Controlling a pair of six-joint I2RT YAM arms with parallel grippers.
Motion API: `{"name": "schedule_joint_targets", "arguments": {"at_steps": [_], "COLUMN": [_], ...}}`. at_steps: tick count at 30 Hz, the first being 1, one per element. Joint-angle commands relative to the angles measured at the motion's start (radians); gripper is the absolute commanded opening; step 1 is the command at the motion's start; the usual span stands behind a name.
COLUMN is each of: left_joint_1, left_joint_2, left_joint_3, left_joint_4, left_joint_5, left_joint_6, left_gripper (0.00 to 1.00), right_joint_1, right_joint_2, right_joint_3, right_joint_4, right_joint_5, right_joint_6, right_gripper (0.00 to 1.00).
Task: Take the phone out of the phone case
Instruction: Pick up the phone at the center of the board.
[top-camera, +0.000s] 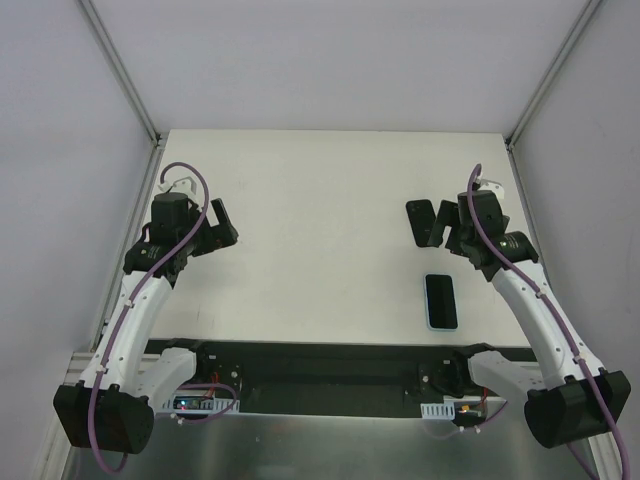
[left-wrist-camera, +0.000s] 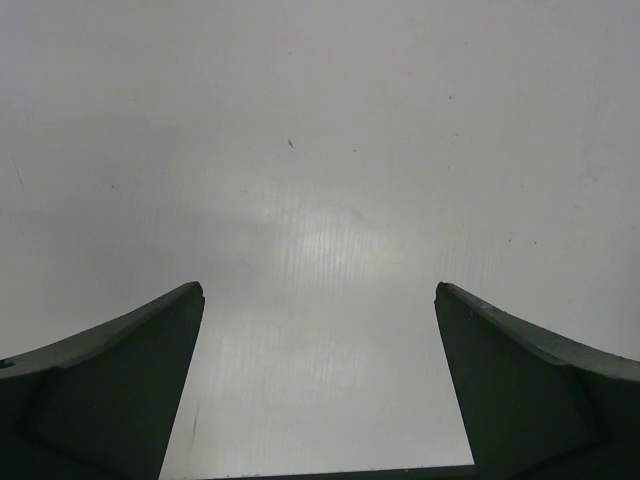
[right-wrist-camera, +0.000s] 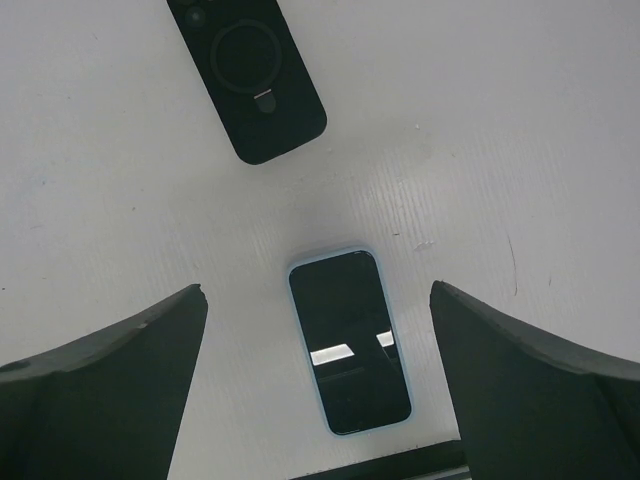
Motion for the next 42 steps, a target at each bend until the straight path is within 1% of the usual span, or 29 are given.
{"name": "schedule_joint_targets", "arguments": {"at_steps": [1,5,14,17,20,22,24,25,26,28,29,30,35,42], "left_joint_1": [0.004,0.004,0.004,0.004,0.004,0.004,0.004,0.004,0.004,0.004,0.004,0.004,0.004,0.004], "left_joint_2": [0.003,0.011,0.017,0.008,0.008,0.018,0.028,0.028,0.02,0.014,0.002,-0.003,-0.017,-0.021], "left_joint_3": [0.013,0.017,0.02,0.011,-0.006,-0.009,-0.012,-0.012,-0.016,-0.016,-0.016,-0.018,-0.003,-0.006], "left_joint_4": [0.02,0.018,0.018,0.018,0.02,0.02,0.018,0.018,0.017,0.015,0.015,0.012,-0.003,-0.02], "left_joint_5": [0.031,0.051,0.089,0.115,0.137,0.151,0.16,0.166,0.166,0.168,0.166,0.166,0.169,0.18], "left_joint_6": [0.022,0.032,0.033,0.022,0.003,-0.004,-0.004,-0.005,-0.004,-0.004,-0.001,-0.001,0.003,0.002], "left_gripper": [0.99,0.99,0.99,0.99,0.99,0.99,0.99,0.99,0.99,0.99,0.99,0.99,0.99,0.99], "right_joint_1": [0.006,0.006,0.018,0.029,0.032,0.032,0.031,0.02,-0.016,-0.052,-0.069,-0.072,-0.103,-0.121], "right_joint_2": [-0.019,-0.04,-0.02,-0.017,0.001,0.021,0.07,0.094,0.155,0.231,0.296,0.326,0.507,0.688], "right_joint_3": [0.024,0.003,-0.037,-0.042,-0.055,-0.062,-0.045,-0.03,-0.005,0.073,0.098,0.14,0.251,0.368], "right_joint_4": [0.017,0.036,0.03,0.031,0.062,0.115,0.152,0.151,0.151,0.129,0.126,0.123,0.108,0.1], "right_joint_5": [0.015,0.004,-0.007,0.015,0.041,-0.006,-0.025,-0.083,-0.138,-0.252,-0.267,-0.266,-0.314,-0.286], "right_joint_6": [-0.003,-0.014,-0.025,-0.031,-0.049,-0.091,-0.111,-0.114,-0.115,-0.155,-0.166,-0.177,-0.22,-0.266], "right_gripper": [0.96,0.96,0.96,0.96,0.96,0.96,0.96,0.96,0.96,0.96,0.96,0.96,0.96,0.96]}}
